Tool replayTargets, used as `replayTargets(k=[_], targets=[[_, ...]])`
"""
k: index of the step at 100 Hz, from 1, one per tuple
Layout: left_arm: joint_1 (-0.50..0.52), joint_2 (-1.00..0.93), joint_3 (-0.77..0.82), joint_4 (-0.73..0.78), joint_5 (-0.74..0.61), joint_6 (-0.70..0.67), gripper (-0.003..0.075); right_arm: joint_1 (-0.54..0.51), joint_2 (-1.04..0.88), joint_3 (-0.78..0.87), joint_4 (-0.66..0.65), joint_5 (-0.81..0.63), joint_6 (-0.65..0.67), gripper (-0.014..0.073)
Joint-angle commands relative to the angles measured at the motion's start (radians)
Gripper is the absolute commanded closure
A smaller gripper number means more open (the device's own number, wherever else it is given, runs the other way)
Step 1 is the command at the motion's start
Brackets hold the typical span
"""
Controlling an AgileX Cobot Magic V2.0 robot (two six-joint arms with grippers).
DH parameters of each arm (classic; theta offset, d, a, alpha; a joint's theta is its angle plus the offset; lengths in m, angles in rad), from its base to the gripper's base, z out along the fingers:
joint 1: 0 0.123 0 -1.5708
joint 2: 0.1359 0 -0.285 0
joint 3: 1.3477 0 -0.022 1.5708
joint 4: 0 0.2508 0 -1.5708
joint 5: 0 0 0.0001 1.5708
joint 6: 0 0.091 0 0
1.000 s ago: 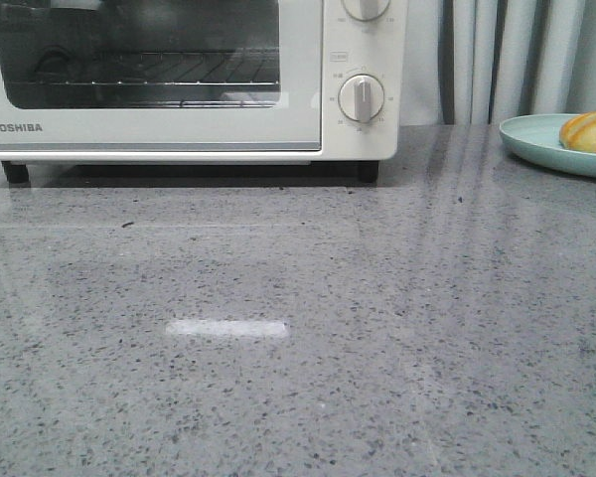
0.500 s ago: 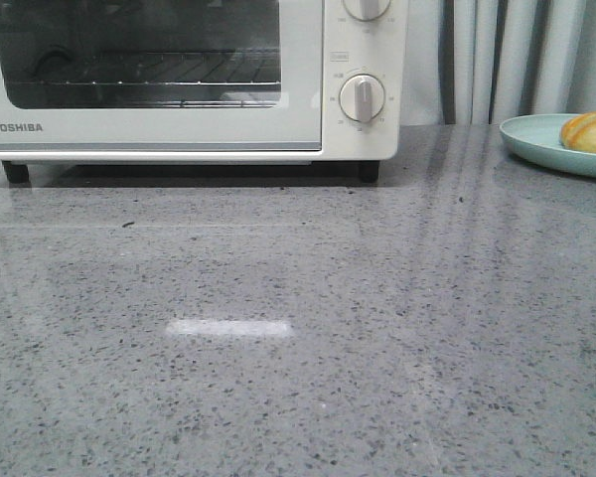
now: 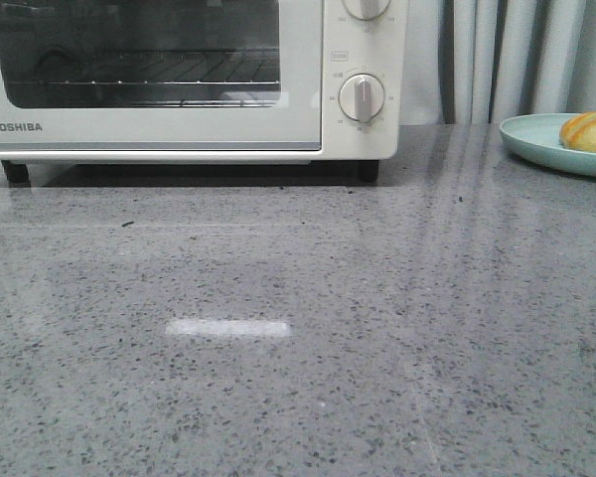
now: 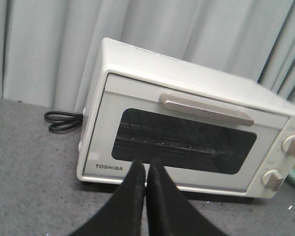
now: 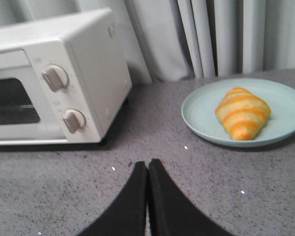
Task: Put bread in oven
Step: 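Hook the door handle with the left gripper and pull it down open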
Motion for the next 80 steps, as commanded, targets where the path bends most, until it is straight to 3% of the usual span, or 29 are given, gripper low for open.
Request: replayTargets(k=[1,14,31,54,80], targets=[[-0.036,0.154,-0.156,-0.013,-0.047,0.165,0.0741,-0.007,0.098,-0.094,-0.027,-0.026,-0.007,0.0643],[-0.158,0.303,-0.281,-0.010,-0.167,0.170,0.0741,-0.007,0.164,-0.111,-0.027,-0.059,-0.007,0.0643],[-0.291,0.525,-0.420,-0.001,-0.192,0.189,0.0741,-0.007,0.170,-0.111,-0.027,-0.068,-0.007,0.0643],[-0.315,0.745,-0.527,-0.001,-0.237,0.189,0.0741,-0.007,0.170,-0.111,-0.027,-0.067,-0.007,0.0643],[-0.315,0.879,-0.531,-0.001,-0.248,0.188,0.0741,-0.007,0.170,-0.111,-0.027,-0.049,-0.007,0.0643]])
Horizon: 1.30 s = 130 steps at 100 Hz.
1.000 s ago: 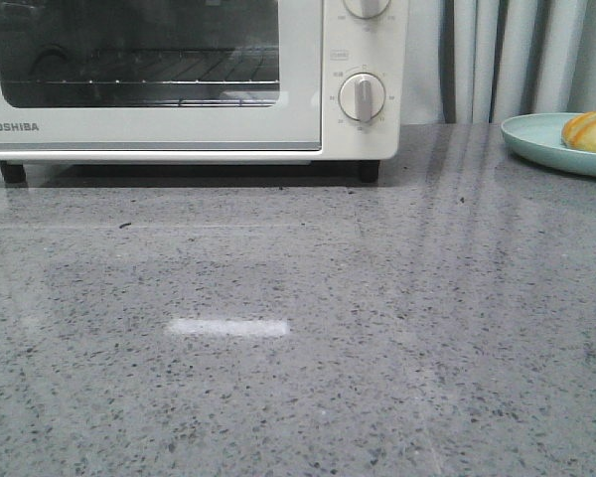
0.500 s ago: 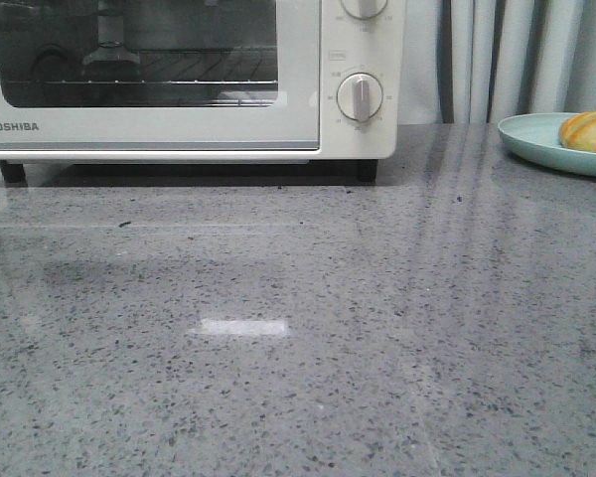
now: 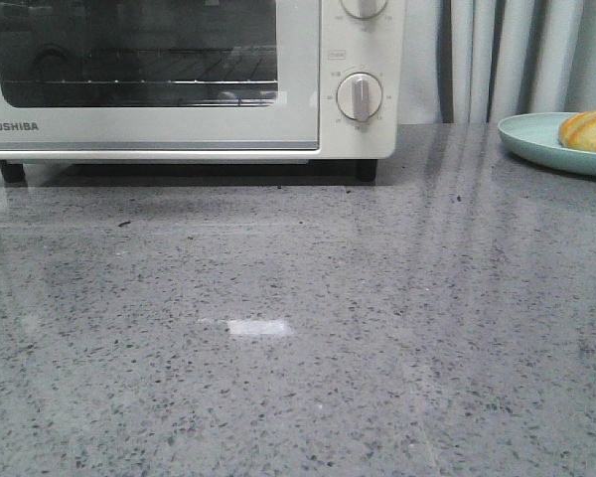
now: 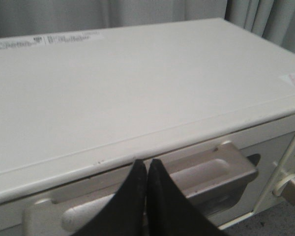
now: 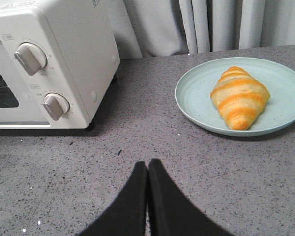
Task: Put bread in oven
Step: 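Hook the door handle with the left gripper and pull it down open, then lower the oven door flat and move the right gripper over the croissant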
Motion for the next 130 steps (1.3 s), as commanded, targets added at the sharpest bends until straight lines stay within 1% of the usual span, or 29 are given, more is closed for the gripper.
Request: replayTargets(k=[1,17,36,46,67,77,89,113,130], targets=[[-0.007,0.006,-0.038,-0.005,-0.073,0.000,0.0741,-0.007,0.009,-0.039,-0.012,-0.064,-0.007,0.0643],[-0.007,0.024,-0.034,-0.005,-0.037,0.000,0.0741,-0.007,0.009,-0.039,-0.012,-0.063,-0.007,0.0643],[-0.009,-0.032,0.002,-0.005,0.098,0.000,0.0742,-0.007,0.009,-0.039,-0.012,-0.063,-0.007,0.0643],[-0.018,-0.096,0.062,-0.005,0.142,0.000,0.0742,-0.007,0.009,-0.039,-0.012,-0.063,-0.007,0.0643],[-0.020,-0.237,0.244,-0.005,0.175,0.000,0.0742,-0.007,0.009,-0.039,-0.010,-0.091,-0.007,0.0643],[-0.020,-0.272,0.329,-0.005,0.170,0.000,0.0742,-0.007,0.009,-0.039,-0.010,-0.121,-0.007,0.0643],[-0.020,-0.286,0.391,-0.005,0.164,0.000,0.0742,-0.007,0.009,-0.039,-0.010,-0.136,-0.007,0.0643],[-0.020,-0.286,0.440,-0.005,0.109,0.000,0.0742,-0.007,0.011,-0.039,-0.010,-0.134,-0.007,0.0643],[-0.020,-0.286,0.462,-0.005,0.112,0.000,0.0742,-0.007,0.013,-0.039,-0.010,-0.134,-0.007,0.0643]])
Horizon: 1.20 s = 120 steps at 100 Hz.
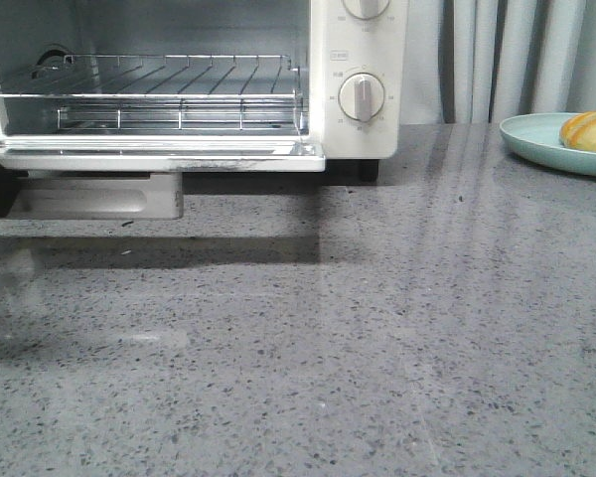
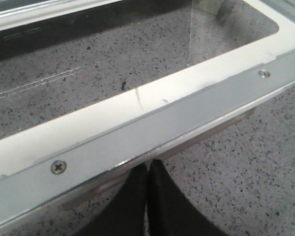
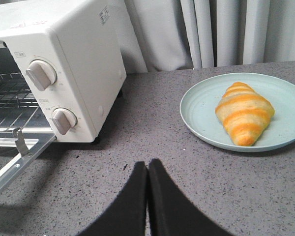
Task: Put bread in oven
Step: 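Lower the oven door flat and move the right gripper over the croissant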
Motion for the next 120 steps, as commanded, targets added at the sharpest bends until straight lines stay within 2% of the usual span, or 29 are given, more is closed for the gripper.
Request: replayTargets(k=[1,23,39,51,65,70,75,85,90,120], targets=[[0.000,-0.013,-0.019,-0.012,-0.114,0.000,0.0742,-0.007,0.011,-0.039,-0.009,-0.083,-0.007,0.0643],[0.000,-0.013,0.004,-0.012,-0.095,0.000,0.0742,-0.007,0.014,-0.039,-0.015,-0.109,-0.007,0.0643],[0.000,-0.033,0.004,-0.012,-0.060,0.000,0.0742,-0.007,0.065,-0.065,-0.089,-0.113,-0.007,0.0643],[0.000,-0.099,0.004,-0.012,-0.037,0.000,0.0742,-0.020,0.154,-0.153,-0.174,-0.047,-0.007,0.0642],[0.000,-0.244,0.004,-0.029,-0.014,0.000,0.0742,-0.122,0.298,-0.308,-0.181,0.042,-0.007,0.0634],[0.000,-0.303,0.004,-0.038,-0.004,0.000,0.0742,-0.164,0.346,-0.370,-0.176,0.067,-0.007,0.0600],[0.000,-0.364,0.004,-0.038,0.013,0.000,0.0742,-0.198,0.391,-0.418,-0.171,0.085,-0.007,0.0530],[0.000,-0.489,0.004,-0.038,0.055,0.000,0.0742,-0.215,0.479,-0.496,-0.162,0.126,-0.007,0.0370],[0.000,-0.548,0.004,-0.038,0.077,0.000,0.0742,-0.215,0.515,-0.517,-0.160,0.131,-0.007,0.0323],[0.000,-0.749,0.004,-0.038,0.162,-0.002,0.0742,-0.249,0.702,-0.532,-0.159,0.090,-0.007,0.0305]])
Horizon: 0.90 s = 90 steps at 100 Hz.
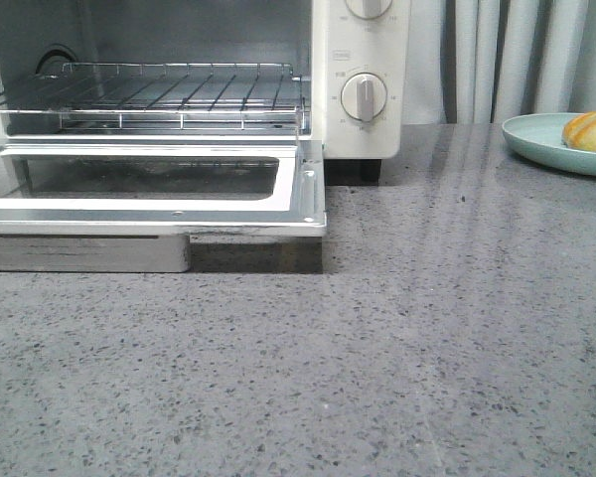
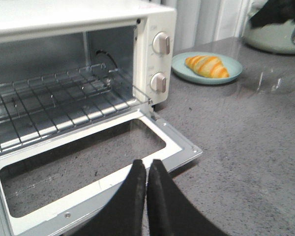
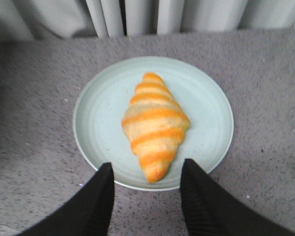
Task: Put bread in oven
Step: 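Lower the oven door flat and move the right gripper over the croissant, then grasp the orange-striped croissant with the right gripper and lift it off the plate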
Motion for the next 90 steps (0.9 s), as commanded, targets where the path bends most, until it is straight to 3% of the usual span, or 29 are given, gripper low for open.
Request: replayTargets(k=[1,30,90], targets=[[0.000,-0.023,-0.031,-0.026,-0.037,-0.002,0.0742,-0.026,0.025,-0.034,-0.011,-0.085,-0.007,0.0305],[0.000,-0.058,-0.031,-0.026,0.026,-0.004,0.0742,-0.084,0.124,-0.036,-0.009,-0.129,-0.007,0.0305],[0.000,-0.058,-0.031,-0.026,0.012,-0.004,0.0742,-0.162,0.183,-0.040,0.021,-0.204,-0.007,0.0305]])
